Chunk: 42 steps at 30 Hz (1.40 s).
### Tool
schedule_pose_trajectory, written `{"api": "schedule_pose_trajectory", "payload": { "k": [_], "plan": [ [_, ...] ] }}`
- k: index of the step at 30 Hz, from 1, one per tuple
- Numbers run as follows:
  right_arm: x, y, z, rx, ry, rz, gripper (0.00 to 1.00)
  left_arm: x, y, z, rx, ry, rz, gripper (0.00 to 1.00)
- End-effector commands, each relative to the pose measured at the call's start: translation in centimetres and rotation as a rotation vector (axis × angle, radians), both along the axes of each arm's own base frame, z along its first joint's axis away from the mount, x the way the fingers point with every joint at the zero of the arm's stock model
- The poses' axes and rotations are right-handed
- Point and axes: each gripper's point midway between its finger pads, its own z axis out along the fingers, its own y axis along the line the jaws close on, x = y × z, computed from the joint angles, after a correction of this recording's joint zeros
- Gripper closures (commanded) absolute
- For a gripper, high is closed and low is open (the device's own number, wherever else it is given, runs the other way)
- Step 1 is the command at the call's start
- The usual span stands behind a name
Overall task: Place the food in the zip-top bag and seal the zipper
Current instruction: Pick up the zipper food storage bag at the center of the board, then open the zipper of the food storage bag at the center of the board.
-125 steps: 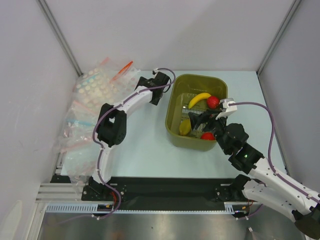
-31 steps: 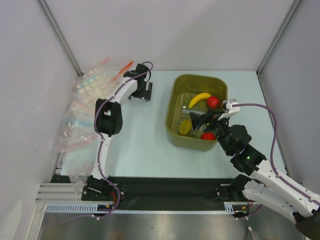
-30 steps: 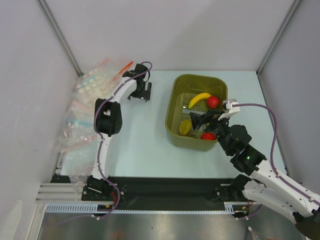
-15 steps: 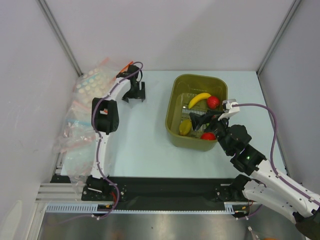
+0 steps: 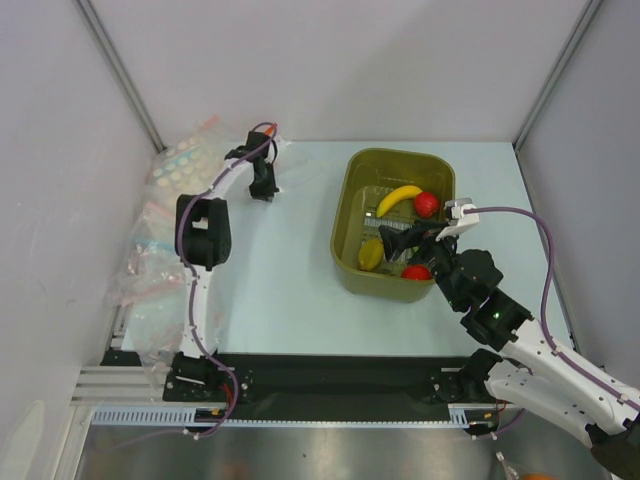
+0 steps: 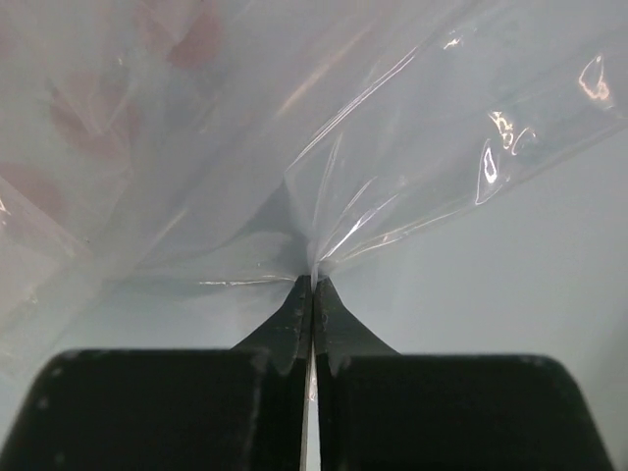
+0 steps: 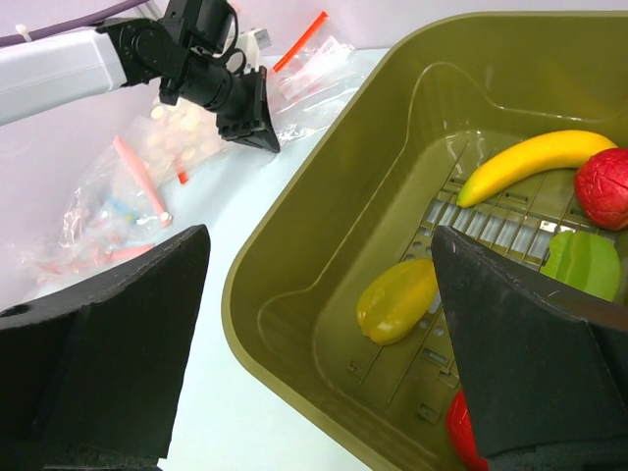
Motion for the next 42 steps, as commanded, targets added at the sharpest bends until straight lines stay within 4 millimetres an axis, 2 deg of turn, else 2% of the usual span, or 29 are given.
{"api": "schedule_pose_trajectory", "payload": {
  "k": [1,2,3,4,5,6,7,8,9,10,11,12,13,14,15,16,18,19,20,22,25,27,28,29,30,32,38,39,42],
  "plan": [
    [-0.1,0.0,1.3,0.029,-0.028,0.005,0.0,-1.1,-2.5,1.5,-0.123,-0.031,0.004,1.0],
    [0.0,0.0,1.3,0.028,-0.027,0.005,0.0,-2.4,-2.9,2.7,-0.156,-0.047,0.002,1.0],
    [0.0,0.1,1.2,0.026,-0.026,0.008,0.0,-1.5,-3.8,4.1,-0.217,-0.124,0.021,1.0],
    [0.0,0.2,1.2,0.026,-0.027,0.009,0.0,-2.0,-4.6,4.7,-0.261,-0.149,0.024,1.0],
    [0.0,0.2,1.2,0.025,-0.027,0.009,0.0,-4.3,-5.2,5.6,-0.322,-0.157,0.018,1.0],
    [0.0,0.4,1.1,0.02,-0.025,0.018,0.0,-3.6,-6.2,7.1,-0.402,-0.239,0.044,1.0],
    [0.0,0.4,1.0,0.02,-0.023,0.018,0.0,-4.6,-7.1,8.1,-0.446,-0.267,0.037,1.0],
    [0.0,0.5,1.0,0.02,-0.025,0.023,0.0,-7.2,-7.3,6.2,-0.468,-0.226,0.043,1.0],
    [0.0,0.6,0.9,0.019,-0.021,0.027,0.0,-7.3,-8.0,9.8,-0.532,-0.331,0.04,1.0],
    [0.0,0.7,0.9,0.019,-0.023,0.032,0.0,-8.5,-9.0,10.4,-0.551,-0.357,0.018,1.0],
    [0.0,0.8,0.8,0.016,-0.021,0.035,0.0,-10.5,-8.9,8.8,-0.549,-0.325,0.022,1.0],
    [0.0,0.9,0.8,0.016,-0.021,0.04,0.0,-11.4,-9.3,11.4,-0.58,-0.384,0.0,1.0],
    [0.0,1.0,0.9,0.017,-0.022,0.043,0.0,-12.8,-9.9,11.7,-0.594,-0.383,-0.028,1.0],
    [0.0,1.0,0.9,0.017,-0.022,0.043,0.0,-14.5,-9.9,11.0,-0.604,-0.363,-0.041,0.99],
    [0.0,1.0,0.9,0.019,-0.023,0.044,0.0,-16.0,-10.7,12.9,-0.663,-0.368,-0.083,1.0],
    [0.0,1.0,0.9,0.016,-0.021,0.046,0.0,-17.0,-11.0,13.7,-0.684,-0.37,-0.113,1.0],
    [0.0,0.9,0.9,0.017,-0.022,0.04,0.0,-19.4,-10.8,13.5,-0.635,-0.347,-0.165,0.98],
    [0.1,0.9,0.8,0.017,-0.022,0.035,0.0,-19.8,-9.6,15.2,-0.587,-0.427,-0.151,0.96],
    [0.1,0.9,0.8,0.016,-0.022,0.036,0.0,-21.2,-8.5,14.2,-0.513,-0.398,-0.159,0.96],
    [0.1,1.0,0.8,0.015,-0.021,0.041,0.0,-22.8,-6.6,15.0,-0.452,-0.452,-0.135,0.96],
    [0.1,1.4,0.6,0.012,-0.018,0.058,0.0,-25.4,-4.8,16.5,-0.445,-0.553,-0.138,0.95],
    [0.1,1.7,0.5,0.007,-0.018,0.07,0.0,-26.2,-4.6,17.8,-0.473,-0.636,-0.153,0.93],
    [0.1,1.9,0.3,0.005,-0.017,0.079,0.0,-26.9,-4.4,17.3,-0.482,-0.657,-0.161,0.92],
    [0.0,2.5,0.3,0.002,-0.016,0.107,0.0,-27.4,-4.5,19.3,-0.519,-0.74,-0.18,0.91],
    [-0.1,2.9,0.2,-0.002,-0.013,0.125,0.0,-27.8,-4.5,19.9,-0.537,-0.763,-0.187,0.87],
    [-0.5,4.2,0.0,-0.014,-0.014,0.198,0.0,-28.4,-4.6,21.5,-0.551,-0.812,-0.214,0.88],
    [-2.1,8.9,-1.2,-0.069,0.027,0.456,0.01,-29.3,-5.6,22.7,-0.615,-0.861,-0.27,0.88],
    [-1.9,9.7,-2.1,-0.081,0.054,0.481,0.02,-29.5,-5.8,22.9,-0.627,-0.862,-0.289,0.89],
    [-2.8,11.4,-2.3,-0.087,0.063,0.575,0.05,-30.0,-6.3,23.5,-0.652,-0.876,-0.314,0.89]
  ]
}}
